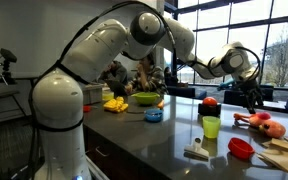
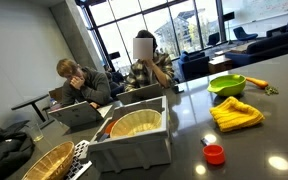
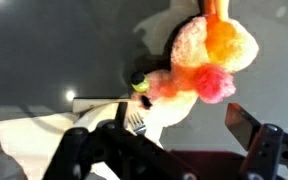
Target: Move the toy to the front.
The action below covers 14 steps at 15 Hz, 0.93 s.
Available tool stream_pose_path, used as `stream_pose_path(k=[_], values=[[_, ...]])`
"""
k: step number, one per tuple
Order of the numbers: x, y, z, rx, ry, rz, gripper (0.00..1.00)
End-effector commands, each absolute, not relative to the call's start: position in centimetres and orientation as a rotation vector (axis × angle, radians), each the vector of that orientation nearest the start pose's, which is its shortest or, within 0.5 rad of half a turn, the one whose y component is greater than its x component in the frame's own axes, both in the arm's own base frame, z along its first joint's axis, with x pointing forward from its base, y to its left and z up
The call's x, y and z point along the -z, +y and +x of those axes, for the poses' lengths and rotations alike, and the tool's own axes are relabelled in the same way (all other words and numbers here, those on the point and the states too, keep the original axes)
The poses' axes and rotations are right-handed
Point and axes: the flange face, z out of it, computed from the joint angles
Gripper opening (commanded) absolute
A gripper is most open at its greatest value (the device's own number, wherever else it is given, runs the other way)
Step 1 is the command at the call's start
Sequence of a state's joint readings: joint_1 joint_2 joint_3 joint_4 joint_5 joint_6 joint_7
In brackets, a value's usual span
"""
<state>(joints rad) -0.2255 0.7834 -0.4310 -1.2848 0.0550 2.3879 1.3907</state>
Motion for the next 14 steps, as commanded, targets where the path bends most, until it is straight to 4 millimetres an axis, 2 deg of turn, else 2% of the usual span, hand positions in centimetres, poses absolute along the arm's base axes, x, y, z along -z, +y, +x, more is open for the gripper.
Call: stream_pose_path(k=[1, 5, 9, 14], values=[[-36.1, -39.1, 66.9, 0.551, 2.635, -1.847, 1.00], [-37.2, -38.8, 67.0, 0.496, 2.667, -1.836, 1.00], [-37.3, -40.0, 67.8, 0.659, 2.707, -1.705, 1.00], [-35.5, -40.2, 68.6, 0.680, 2.746, -1.671, 1.00]])
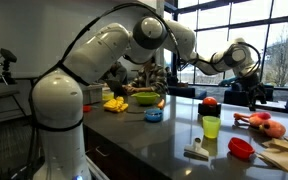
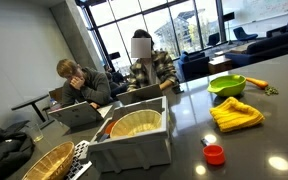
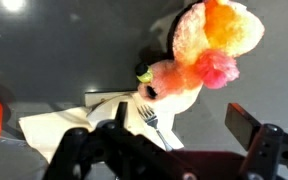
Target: Move the toy to the front.
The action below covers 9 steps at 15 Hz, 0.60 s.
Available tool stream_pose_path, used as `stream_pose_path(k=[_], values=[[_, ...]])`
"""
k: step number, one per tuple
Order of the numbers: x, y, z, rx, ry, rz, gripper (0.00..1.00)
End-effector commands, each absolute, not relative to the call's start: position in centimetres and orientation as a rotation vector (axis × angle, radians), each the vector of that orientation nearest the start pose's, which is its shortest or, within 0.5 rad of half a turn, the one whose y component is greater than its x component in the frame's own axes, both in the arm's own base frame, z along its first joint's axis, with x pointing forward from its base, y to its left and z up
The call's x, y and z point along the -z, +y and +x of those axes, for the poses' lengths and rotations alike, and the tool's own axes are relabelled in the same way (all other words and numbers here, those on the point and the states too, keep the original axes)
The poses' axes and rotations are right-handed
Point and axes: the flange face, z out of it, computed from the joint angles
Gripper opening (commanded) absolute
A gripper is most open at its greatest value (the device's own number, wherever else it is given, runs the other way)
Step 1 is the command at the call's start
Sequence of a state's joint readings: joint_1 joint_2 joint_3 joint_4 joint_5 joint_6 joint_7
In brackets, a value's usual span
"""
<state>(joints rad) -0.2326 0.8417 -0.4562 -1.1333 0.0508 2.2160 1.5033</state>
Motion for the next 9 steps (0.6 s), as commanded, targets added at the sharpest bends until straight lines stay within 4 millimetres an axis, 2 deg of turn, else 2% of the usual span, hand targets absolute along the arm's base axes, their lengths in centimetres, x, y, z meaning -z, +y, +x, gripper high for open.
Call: stream_pose_path(k=[1, 9], values=[[-34.7, -40.0, 68.9, 0.664, 2.755, -1.686, 1.00], [-30.2, -37.7, 71.5, 0.629, 2.743, -1.789, 1.00]])
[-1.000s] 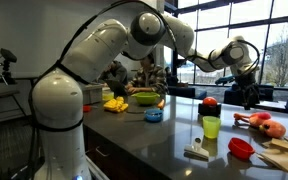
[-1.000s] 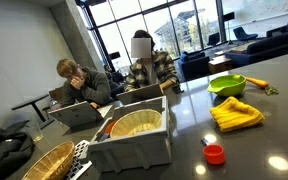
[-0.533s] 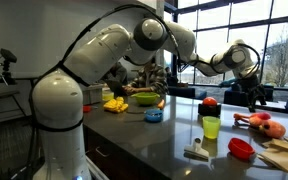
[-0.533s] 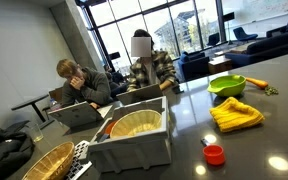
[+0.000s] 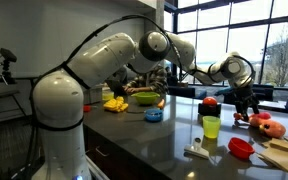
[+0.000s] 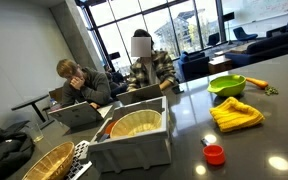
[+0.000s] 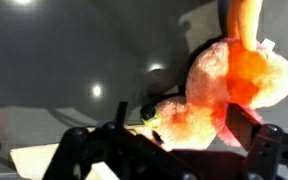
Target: Move the toy to the front.
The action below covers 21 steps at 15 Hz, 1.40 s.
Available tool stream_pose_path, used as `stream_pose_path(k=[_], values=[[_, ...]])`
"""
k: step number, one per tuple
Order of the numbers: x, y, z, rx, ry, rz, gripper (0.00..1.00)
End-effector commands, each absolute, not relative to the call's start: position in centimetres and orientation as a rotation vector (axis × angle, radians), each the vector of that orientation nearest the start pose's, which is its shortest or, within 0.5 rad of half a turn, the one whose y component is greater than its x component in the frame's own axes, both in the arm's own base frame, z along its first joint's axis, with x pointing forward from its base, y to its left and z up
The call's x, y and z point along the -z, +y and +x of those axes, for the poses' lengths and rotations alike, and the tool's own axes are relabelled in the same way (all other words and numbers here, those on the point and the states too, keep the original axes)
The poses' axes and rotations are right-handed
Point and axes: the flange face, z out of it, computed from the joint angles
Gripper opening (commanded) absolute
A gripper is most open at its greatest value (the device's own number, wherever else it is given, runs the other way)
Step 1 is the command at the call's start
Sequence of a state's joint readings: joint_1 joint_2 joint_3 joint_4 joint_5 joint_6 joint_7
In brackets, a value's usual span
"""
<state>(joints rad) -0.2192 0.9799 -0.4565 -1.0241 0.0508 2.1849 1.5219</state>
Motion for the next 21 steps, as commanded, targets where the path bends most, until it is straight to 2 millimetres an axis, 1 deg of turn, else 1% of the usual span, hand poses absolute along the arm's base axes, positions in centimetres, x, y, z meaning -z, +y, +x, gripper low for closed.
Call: stream_pose_path(k=[1, 3, 6, 7, 10, 14, 15, 16, 18, 20, 21], values=[[-29.8, -37.5, 71.9, 0.646, 2.735, -1.799, 1.00], [-29.6, -37.6, 72.7, 0.729, 2.697, -1.791, 1.00], [-29.5, -38.1, 73.9, 0.877, 2.615, -1.746, 1.00], [-29.2, -38.2, 74.1, 0.912, 2.602, -1.737, 1.00], [-28.3, -38.7, 74.3, 0.966, 2.585, -1.718, 1.00], [-26.6, -38.9, 74.3, 0.973, 2.602, -1.739, 1.00], [-26.4, -38.9, 74.3, 0.974, 2.598, -1.749, 0.75], [-26.2, -38.9, 74.3, 0.976, 2.596, -1.757, 0.74], [-26.3, -38.8, 74.5, 0.981, 2.591, -1.759, 0.61], [-27.0, -38.9, 74.5, 0.994, 2.589, -1.753, 0.45], [-27.4, -39.1, 74.5, 0.999, 2.590, -1.747, 0.40]])
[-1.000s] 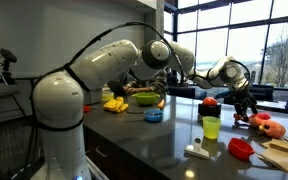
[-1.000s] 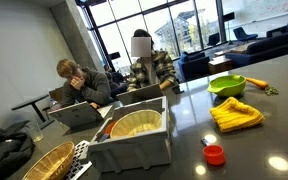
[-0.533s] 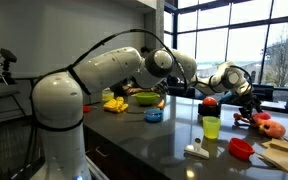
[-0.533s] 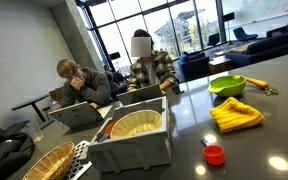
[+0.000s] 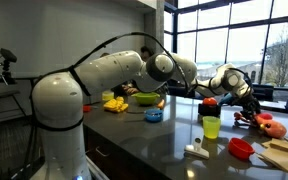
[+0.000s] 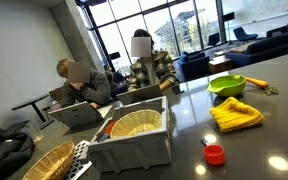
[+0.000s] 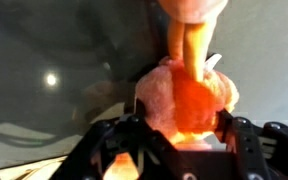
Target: Move the toy to the front.
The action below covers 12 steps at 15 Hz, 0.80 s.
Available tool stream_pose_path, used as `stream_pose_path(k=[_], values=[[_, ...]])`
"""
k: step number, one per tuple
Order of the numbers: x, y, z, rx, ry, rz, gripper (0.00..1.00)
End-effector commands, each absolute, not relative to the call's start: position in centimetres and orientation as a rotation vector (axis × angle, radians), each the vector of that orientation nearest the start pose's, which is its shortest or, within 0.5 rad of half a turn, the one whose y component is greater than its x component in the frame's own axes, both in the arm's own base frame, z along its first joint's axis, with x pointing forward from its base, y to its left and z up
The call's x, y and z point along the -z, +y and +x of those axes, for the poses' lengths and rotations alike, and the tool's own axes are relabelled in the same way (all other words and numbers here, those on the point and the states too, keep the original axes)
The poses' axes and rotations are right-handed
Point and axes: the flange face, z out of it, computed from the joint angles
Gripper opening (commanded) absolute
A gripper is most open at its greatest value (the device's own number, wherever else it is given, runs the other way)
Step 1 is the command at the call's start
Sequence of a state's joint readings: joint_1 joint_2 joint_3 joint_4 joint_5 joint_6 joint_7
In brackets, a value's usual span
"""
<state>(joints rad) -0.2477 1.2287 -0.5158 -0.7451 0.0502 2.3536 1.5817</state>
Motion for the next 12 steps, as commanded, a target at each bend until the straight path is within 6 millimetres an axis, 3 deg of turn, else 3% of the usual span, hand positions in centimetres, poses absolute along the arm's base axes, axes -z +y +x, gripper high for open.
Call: stream_pose_path(k=[1, 3, 7, 12], values=[[-27.8, -39.2, 74.4, 1.004, 2.589, -1.740, 0.34], [-28.8, -39.4, 74.3, 1.004, 2.593, -1.728, 0.23], [-31.7, -39.4, 74.2, 1.041, 2.585, -1.697, 0.14], [-38.7, -38.2, 74.2, 1.120, 2.567, -1.588, 0.08]])
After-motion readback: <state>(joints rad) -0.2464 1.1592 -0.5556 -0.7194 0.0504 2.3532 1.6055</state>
